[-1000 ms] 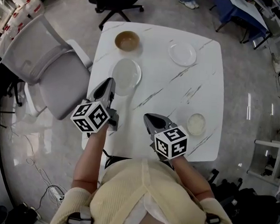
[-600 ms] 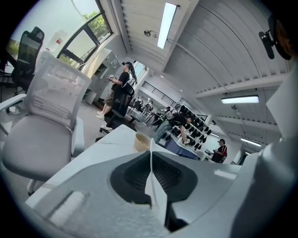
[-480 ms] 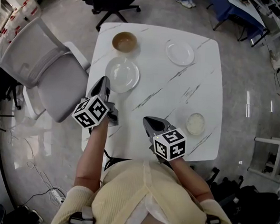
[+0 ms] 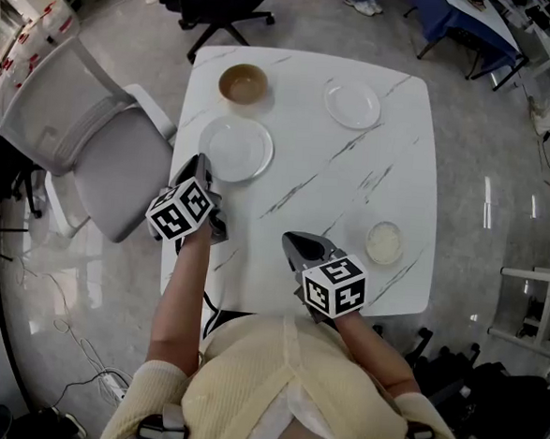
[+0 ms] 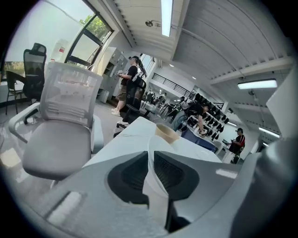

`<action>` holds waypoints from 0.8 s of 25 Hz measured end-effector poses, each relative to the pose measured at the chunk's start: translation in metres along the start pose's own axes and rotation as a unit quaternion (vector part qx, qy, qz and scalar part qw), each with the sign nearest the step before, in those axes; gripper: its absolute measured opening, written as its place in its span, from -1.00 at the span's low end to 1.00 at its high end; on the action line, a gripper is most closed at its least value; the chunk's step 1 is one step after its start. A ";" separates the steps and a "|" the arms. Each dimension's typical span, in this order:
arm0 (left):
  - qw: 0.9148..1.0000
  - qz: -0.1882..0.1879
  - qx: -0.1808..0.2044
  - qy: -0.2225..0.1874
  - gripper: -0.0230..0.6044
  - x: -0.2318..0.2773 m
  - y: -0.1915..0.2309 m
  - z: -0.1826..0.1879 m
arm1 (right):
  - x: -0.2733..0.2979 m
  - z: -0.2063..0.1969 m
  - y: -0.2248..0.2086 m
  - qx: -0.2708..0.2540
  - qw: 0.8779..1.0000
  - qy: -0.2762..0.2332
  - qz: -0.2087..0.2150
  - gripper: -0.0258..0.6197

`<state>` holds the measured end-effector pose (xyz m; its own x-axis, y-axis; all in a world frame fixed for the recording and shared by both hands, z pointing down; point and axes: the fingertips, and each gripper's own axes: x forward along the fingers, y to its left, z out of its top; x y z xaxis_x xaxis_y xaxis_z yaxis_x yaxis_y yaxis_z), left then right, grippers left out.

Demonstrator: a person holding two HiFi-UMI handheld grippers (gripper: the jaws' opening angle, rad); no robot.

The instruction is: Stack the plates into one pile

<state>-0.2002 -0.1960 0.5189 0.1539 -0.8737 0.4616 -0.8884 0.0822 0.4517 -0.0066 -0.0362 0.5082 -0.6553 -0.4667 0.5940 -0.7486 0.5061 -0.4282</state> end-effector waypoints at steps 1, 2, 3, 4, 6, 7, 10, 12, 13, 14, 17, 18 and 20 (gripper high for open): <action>1.000 0.004 0.009 0.005 -0.79 0.001 0.001 -0.001 | -0.001 0.000 -0.001 0.001 1.000 0.000 -0.001 -0.92; 1.000 0.008 0.020 0.008 -0.78 0.003 0.001 -0.001 | -0.002 0.000 -0.002 0.002 1.000 0.000 -0.003 -0.91; 0.999 0.012 0.031 0.012 -0.77 0.004 0.001 -0.002 | -0.002 -0.001 -0.003 0.003 1.000 -0.001 -0.004 -0.92; 0.999 0.015 0.042 0.015 -0.76 0.005 0.001 -0.003 | -0.003 -0.001 -0.004 0.004 1.000 -0.001 -0.006 -0.92; 0.998 0.021 0.062 0.021 -0.75 0.006 0.002 -0.005 | -0.004 -0.002 -0.004 0.005 1.000 -0.002 -0.008 -0.92; 0.997 0.023 0.071 0.023 -0.74 0.006 0.002 -0.005 | -0.005 -0.002 -0.004 0.005 1.000 -0.002 -0.009 -0.92; 0.995 0.030 0.089 0.031 -0.73 0.008 0.004 -0.009 | -0.006 -0.003 -0.005 0.007 1.000 -0.001 -0.012 -0.92; 0.994 0.029 0.095 0.037 -0.72 0.010 0.005 -0.011 | -0.006 -0.004 -0.005 0.007 1.000 -0.002 -0.014 -0.92; 0.994 0.028 0.097 0.039 -0.72 0.010 0.006 -0.012 | -0.006 -0.004 -0.004 0.007 1.000 -0.002 -0.015 -0.92; 0.994 0.027 0.100 0.041 -0.72 0.010 0.006 -0.013 | -0.006 -0.004 -0.003 0.007 1.000 -0.002 -0.016 -0.92; 0.992 0.027 0.118 0.044 -0.72 0.010 0.008 -0.014 | -0.006 -0.003 -0.001 0.007 1.000 -0.004 -0.020 -0.92; 0.991 0.026 0.127 0.043 -0.72 0.009 0.007 -0.013 | -0.006 -0.003 0.000 0.007 1.000 -0.006 -0.022 -0.92; 0.989 0.019 0.143 0.041 -0.70 0.008 0.004 -0.011 | -0.006 -0.002 0.001 0.008 1.000 -0.008 -0.025 -0.92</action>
<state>-0.1978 -0.1971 0.5333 0.1419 -0.8297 0.5398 -0.9783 -0.0343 0.2045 -0.0035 -0.0319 0.5054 -0.6182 -0.5036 0.6035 -0.7822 0.4698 -0.4092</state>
